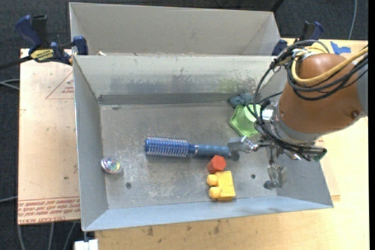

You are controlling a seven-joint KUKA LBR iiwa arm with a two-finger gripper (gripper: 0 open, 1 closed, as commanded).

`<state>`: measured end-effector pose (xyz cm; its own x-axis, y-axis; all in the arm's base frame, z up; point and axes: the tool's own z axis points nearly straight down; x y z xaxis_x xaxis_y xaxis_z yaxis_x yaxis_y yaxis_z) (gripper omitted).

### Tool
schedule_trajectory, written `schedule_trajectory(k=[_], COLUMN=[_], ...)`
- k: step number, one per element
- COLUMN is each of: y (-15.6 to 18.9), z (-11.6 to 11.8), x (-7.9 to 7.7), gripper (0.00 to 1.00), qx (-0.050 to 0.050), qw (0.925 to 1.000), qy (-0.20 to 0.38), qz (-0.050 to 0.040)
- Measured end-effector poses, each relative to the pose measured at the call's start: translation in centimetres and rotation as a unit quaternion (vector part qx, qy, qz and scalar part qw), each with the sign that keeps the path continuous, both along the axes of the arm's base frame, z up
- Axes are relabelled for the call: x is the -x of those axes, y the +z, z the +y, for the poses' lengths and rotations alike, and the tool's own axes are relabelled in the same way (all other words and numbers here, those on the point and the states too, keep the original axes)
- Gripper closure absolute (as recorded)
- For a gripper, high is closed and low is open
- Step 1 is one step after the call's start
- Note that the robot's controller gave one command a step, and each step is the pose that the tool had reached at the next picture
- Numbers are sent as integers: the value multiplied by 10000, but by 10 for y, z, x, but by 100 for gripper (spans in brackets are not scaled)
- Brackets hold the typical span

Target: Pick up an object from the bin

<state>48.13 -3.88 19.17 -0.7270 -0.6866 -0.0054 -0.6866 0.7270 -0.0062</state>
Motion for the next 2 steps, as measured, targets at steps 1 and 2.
schedule_trajectory(k=[1, 2], y=[-32, -105], z=[63, 43], x=[-20, -28], gripper=[0, 0], qx=[-26, -9], qw=[9999, 9998], qy=[-159, 202], qz=[40, 71])
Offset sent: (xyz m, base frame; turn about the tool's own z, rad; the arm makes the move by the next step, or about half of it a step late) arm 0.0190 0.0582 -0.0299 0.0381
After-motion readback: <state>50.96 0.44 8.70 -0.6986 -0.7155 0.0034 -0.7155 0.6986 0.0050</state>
